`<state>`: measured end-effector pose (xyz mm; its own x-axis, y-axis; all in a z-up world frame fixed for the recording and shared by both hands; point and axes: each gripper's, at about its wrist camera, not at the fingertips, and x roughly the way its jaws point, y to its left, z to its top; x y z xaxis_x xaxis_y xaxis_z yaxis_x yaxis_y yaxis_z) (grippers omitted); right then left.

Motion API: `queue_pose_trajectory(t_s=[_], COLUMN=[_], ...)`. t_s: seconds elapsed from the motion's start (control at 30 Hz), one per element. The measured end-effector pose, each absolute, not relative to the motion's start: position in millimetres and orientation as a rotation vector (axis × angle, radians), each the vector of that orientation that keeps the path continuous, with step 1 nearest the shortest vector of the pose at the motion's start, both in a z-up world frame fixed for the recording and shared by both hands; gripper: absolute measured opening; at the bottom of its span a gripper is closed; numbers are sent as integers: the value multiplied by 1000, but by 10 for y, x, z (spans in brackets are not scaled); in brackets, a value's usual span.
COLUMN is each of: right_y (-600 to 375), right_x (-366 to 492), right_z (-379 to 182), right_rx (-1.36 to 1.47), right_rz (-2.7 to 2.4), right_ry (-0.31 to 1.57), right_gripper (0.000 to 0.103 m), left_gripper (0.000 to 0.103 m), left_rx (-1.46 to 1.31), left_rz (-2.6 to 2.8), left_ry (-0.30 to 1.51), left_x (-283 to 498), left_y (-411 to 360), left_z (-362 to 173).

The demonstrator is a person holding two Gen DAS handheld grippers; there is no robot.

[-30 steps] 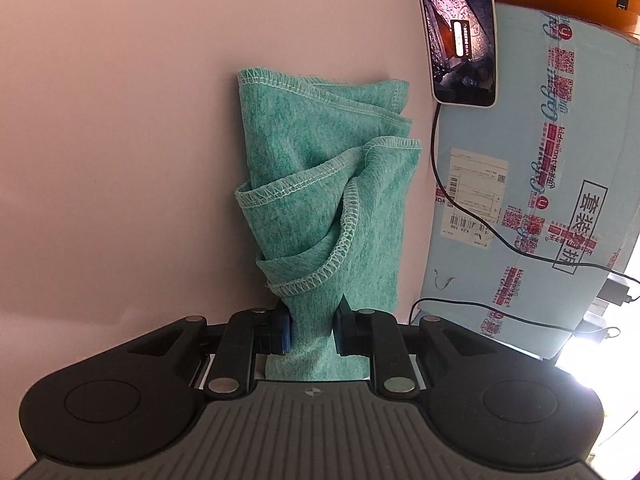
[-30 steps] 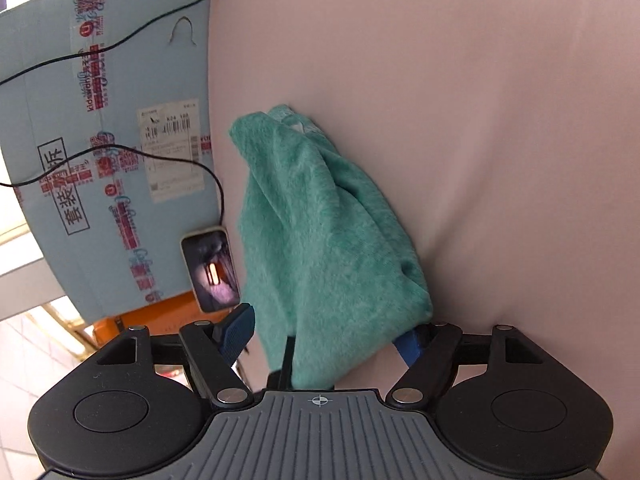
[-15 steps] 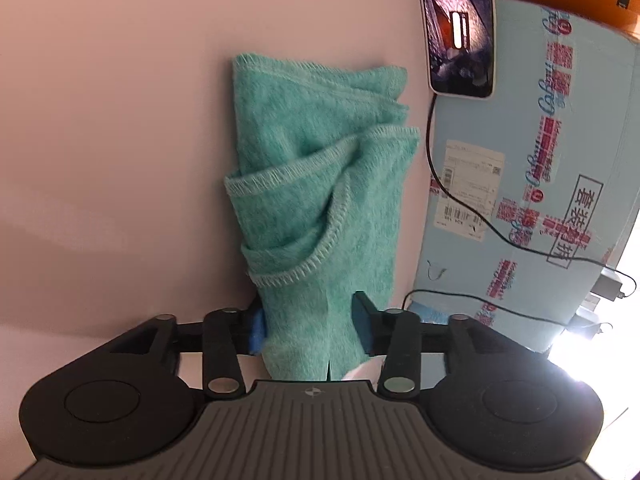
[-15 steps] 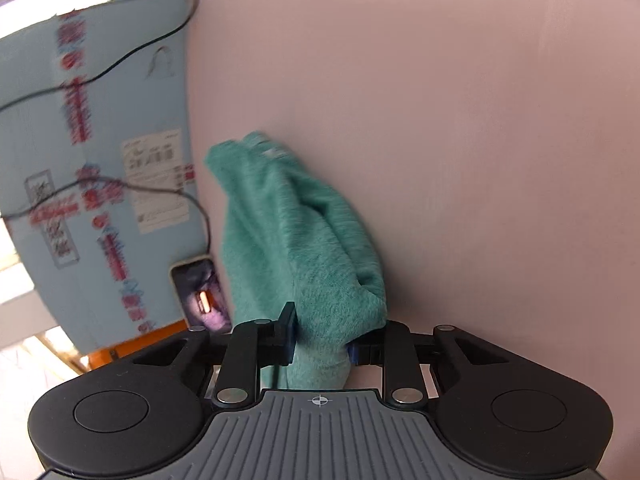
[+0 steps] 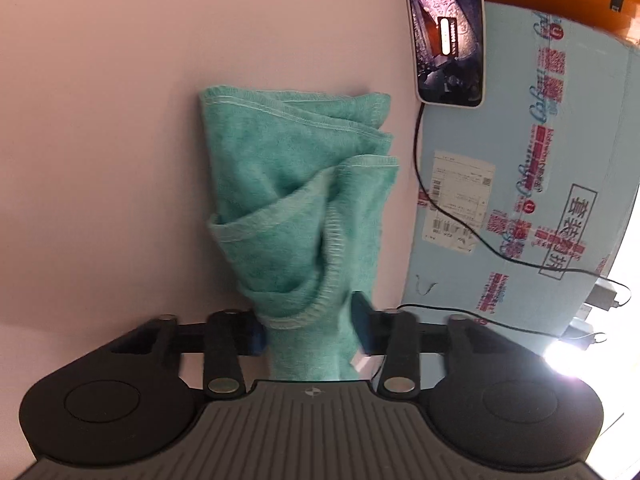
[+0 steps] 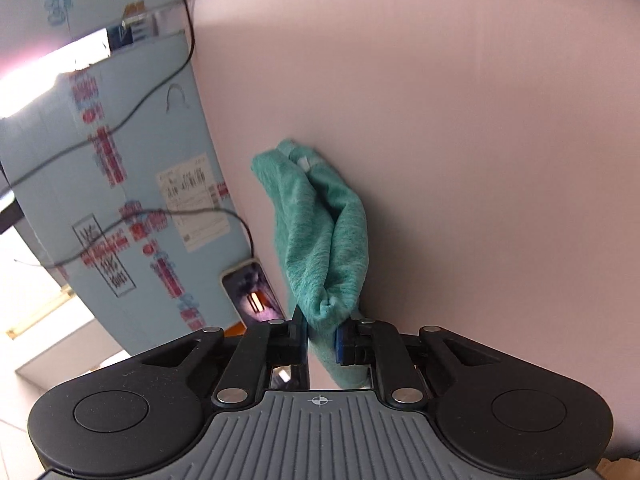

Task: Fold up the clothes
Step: 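Grasp the green shirt bundle with the left gripper while the right gripper pinches it too, then lift the green shirt with both grippers and carry it onto the clothes stack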

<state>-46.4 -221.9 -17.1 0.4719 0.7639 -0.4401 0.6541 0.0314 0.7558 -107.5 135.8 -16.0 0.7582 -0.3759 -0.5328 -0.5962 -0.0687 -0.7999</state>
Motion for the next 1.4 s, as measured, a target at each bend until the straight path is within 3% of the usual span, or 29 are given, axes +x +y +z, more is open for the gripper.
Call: queue_pose_trajectory(t_s=[0.13, 0.2, 0.27, 0.3, 0.47, 0.73, 0.83, 0.9, 0.97, 1.4], right_y=[-2228, -2187, -2143, -2135, -2097, -2036, -2014, -2023, -2038, -2182], right_x=[-438, -425, -425, -416, -373, -303, -279, -315, -348, -336], right_z=[-223, -235, -254, -262, -300, -363, -387, -444, -485, -121], right_rx=[1622, 1583, 1564, 1565, 1571, 1580, 1583, 1580, 1588, 1539], right_rz=[103, 91, 85, 87, 96, 111, 116, 106, 108, 225], right_ry=[1271, 1304, 1320, 1315, 1288, 1246, 1231, 1243, 1246, 1103], right_gripper=[17, 29, 65, 72, 72, 68, 50, 25, 19, 15], left_gripper=[18, 18, 18, 18, 18, 19, 19, 17, 17, 16], left_rx=[-1699, -1710, -1715, -1717, -1724, -1683, -1663, -1667, -1663, -1577], left_rz=[215, 213, 210, 209, 207, 186, 171, 156, 139, -38], left_ry=[783, 783, 784, 785, 793, 805, 805, 798, 791, 770], left_x=[-1084, -1062, -1043, -1037, -1010, -993, -991, -1007, -1019, -908], left_y=[1377, 1375, 1374, 1375, 1387, 1392, 1395, 1394, 1392, 1280], left_z=[-187, -201, -213, -218, -247, -272, -266, -270, -260, 66])
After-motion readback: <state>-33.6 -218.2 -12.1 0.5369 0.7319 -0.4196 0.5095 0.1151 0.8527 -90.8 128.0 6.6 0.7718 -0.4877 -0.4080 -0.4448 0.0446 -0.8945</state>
